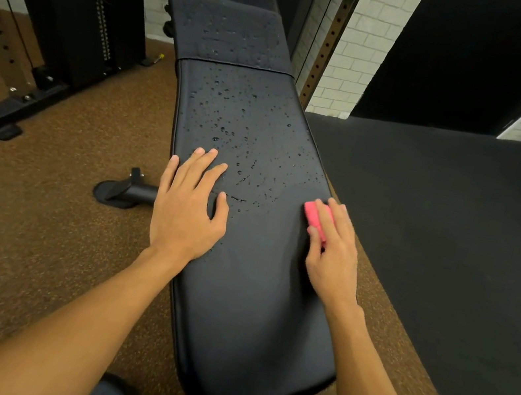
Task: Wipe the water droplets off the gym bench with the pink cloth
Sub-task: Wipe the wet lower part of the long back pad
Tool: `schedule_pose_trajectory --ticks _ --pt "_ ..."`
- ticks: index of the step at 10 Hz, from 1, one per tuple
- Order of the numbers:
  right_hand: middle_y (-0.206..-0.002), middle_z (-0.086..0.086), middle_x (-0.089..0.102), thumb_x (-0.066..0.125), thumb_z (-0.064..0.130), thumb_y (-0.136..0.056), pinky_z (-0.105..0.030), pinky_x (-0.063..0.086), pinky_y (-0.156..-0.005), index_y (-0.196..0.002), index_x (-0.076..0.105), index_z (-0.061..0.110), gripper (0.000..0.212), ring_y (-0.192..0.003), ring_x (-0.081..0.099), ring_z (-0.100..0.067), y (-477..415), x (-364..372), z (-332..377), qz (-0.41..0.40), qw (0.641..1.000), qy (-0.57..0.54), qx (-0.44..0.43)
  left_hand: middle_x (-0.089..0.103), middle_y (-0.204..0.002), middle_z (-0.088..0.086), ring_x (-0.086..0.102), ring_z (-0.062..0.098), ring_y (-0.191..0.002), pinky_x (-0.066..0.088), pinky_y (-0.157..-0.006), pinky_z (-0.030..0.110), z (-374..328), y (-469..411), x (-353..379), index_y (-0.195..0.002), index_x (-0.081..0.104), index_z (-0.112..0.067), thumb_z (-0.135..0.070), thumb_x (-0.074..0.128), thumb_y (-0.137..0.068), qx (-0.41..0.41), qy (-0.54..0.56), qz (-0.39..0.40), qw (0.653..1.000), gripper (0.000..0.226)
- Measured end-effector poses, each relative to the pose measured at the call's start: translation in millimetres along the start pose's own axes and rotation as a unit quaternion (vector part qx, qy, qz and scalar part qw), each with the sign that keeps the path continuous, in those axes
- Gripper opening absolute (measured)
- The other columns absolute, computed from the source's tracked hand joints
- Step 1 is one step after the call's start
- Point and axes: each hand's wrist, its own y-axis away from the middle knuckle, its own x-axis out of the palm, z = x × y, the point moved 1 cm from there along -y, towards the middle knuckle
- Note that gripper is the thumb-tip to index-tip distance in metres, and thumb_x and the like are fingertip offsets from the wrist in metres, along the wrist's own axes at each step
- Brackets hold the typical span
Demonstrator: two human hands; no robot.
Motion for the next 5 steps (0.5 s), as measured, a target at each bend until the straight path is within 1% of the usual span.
schedule_pose_trajectory --ticks 1,2,3,4,5 --pt "-0.171 -0.009 0.038 0.05 0.018 -0.113 -0.052 0.027 -0.131 -0.16 0.05 0.019 0.047 -0.163 0.022 -0.031 -25 13 20 -0.019 0.999 -0.013 0.049 0.043 -0.166 0.002 0.029 0.02 -0.16 0.016 -0.133 0.05 0 0 -1 -0.151 0.056 -0.015 -0.029 0.058 -0.103 -0.002 0.001 -0.001 1.0 0.049" --pt "-0.172 -0.004 0.037 0.048 0.021 -0.114 -0.045 0.023 -0.133 -0.16 0.05 0.025 0.046 -0.165 0.018 -0.026 -24 23 45 0.01 0.999 -0.022 -0.022 0.043 -0.166 0.002 0.029 0.02 -0.16 0.016 -0.132 0.05 0 1 -1 -0.15 0.056 -0.015 -0.029 0.057 -0.103 -0.002 0.003 -0.002 1.0 0.049" --pt "-0.172 0.003 0.036 0.051 0.019 -0.114 -0.036 0.022 -0.133 -0.161 0.049 0.023 0.046 -0.165 0.017 -0.02 -1 16 43 0.053 0.99 -0.02 -0.128 0.043 -0.166 0.003 0.029 0.021 -0.16 0.016 -0.132 0.05 -1 2 -2 -0.15 0.057 -0.015 -0.028 0.058 -0.103 -0.003 0.003 -0.003 1.0 0.048" --pt "-0.17 0.003 0.039 0.056 0.016 -0.112 -0.038 0.026 -0.132 -0.159 0.052 0.02 0.047 -0.164 0.023 -0.019 10 5 18 0.039 0.993 -0.016 -0.114 0.043 -0.166 0.002 0.029 0.02 -0.16 0.016 -0.133 0.05 -1 1 -2 -0.15 0.057 -0.015 -0.028 0.058 -0.104 -0.004 0.004 -0.004 1.0 0.048" --pt "-0.17 -0.001 0.039 0.055 0.014 -0.11 -0.045 0.028 -0.131 -0.159 0.052 0.022 0.049 -0.164 0.023 -0.024 -7 7 9 -0.001 1.0 -0.015 -0.004 0.043 -0.166 0.002 0.028 0.02 -0.16 0.015 -0.133 0.049 -1 1 -1 -0.149 0.057 -0.016 -0.029 0.057 -0.104 -0.006 0.004 -0.003 1.0 0.047"
